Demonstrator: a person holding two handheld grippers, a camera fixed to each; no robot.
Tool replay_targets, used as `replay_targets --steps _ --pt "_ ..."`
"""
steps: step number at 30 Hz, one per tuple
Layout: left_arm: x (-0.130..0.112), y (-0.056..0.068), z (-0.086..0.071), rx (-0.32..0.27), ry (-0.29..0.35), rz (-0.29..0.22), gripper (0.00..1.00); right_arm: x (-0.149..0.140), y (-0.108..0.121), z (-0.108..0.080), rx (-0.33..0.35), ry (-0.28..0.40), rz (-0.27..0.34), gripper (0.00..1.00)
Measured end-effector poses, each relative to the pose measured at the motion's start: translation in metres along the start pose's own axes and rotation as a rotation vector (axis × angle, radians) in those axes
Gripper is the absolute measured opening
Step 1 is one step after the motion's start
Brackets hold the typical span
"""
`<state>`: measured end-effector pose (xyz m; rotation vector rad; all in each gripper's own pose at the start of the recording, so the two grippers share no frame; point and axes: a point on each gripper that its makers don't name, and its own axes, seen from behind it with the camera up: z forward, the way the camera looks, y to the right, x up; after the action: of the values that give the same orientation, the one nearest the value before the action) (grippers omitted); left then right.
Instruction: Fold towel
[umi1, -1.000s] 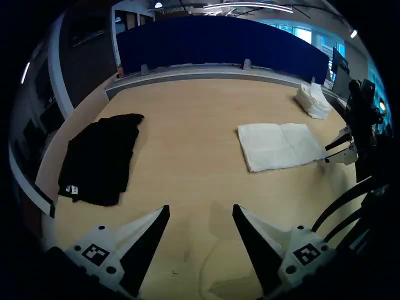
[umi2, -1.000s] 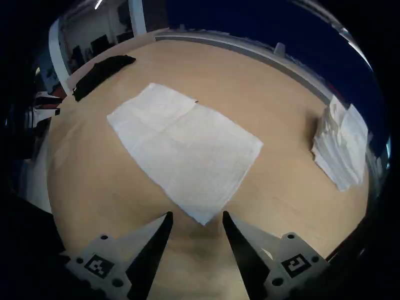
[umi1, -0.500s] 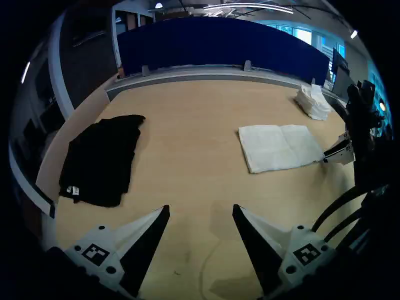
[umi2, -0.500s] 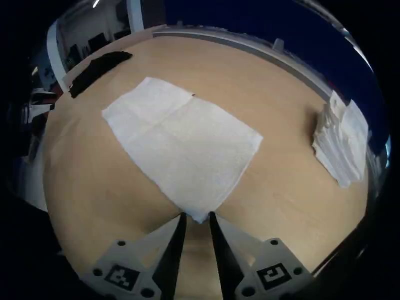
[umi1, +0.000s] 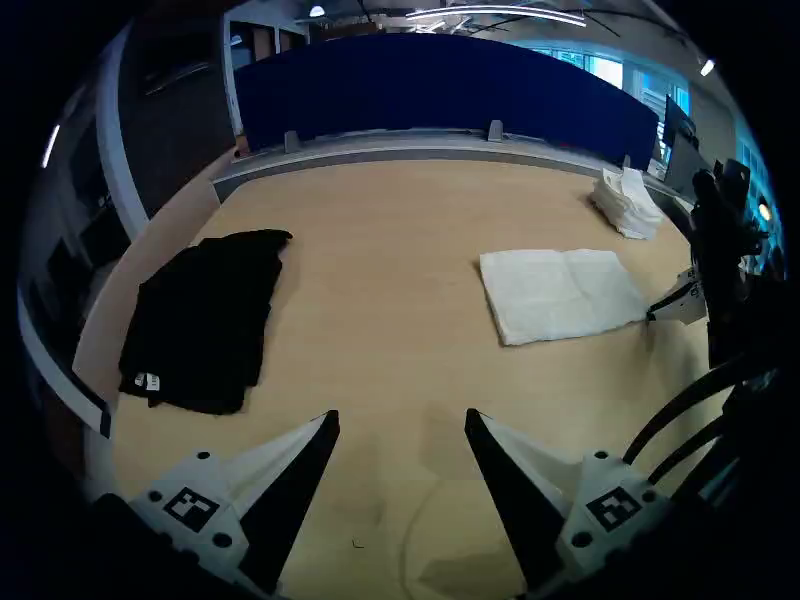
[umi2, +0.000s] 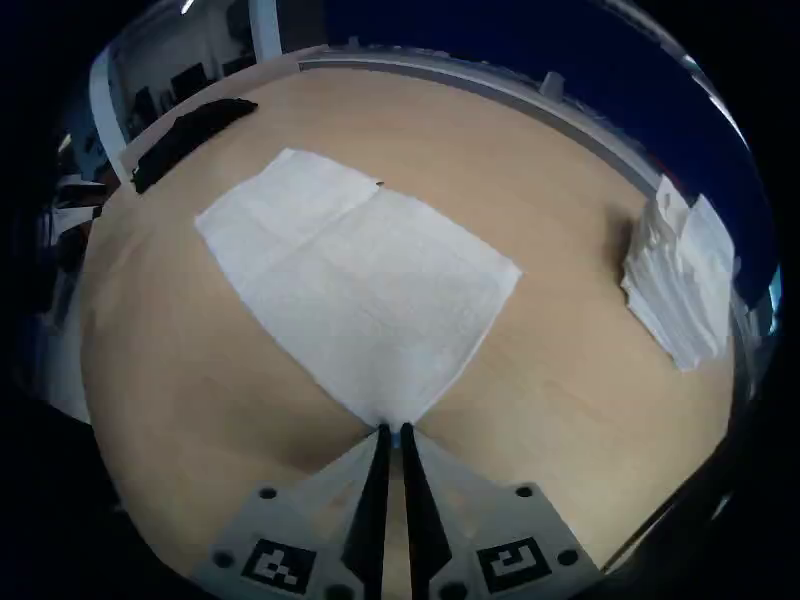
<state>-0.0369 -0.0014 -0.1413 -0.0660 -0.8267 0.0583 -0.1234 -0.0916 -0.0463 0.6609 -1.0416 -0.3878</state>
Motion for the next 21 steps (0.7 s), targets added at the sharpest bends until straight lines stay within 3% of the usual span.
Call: replay_targets --steps 12,21 --pt "-0.001 0.000 0.002 -0.004 -0.001 0.004 0.94 0.012 -0.001 -0.008 -0.005 0.033 0.003 0.05" --pt "0.002 0.000 0.001 -0.008 0.003 0.004 0.93 0.042 -0.003 -0.027 -0.017 0.094 -0.017 0.05"
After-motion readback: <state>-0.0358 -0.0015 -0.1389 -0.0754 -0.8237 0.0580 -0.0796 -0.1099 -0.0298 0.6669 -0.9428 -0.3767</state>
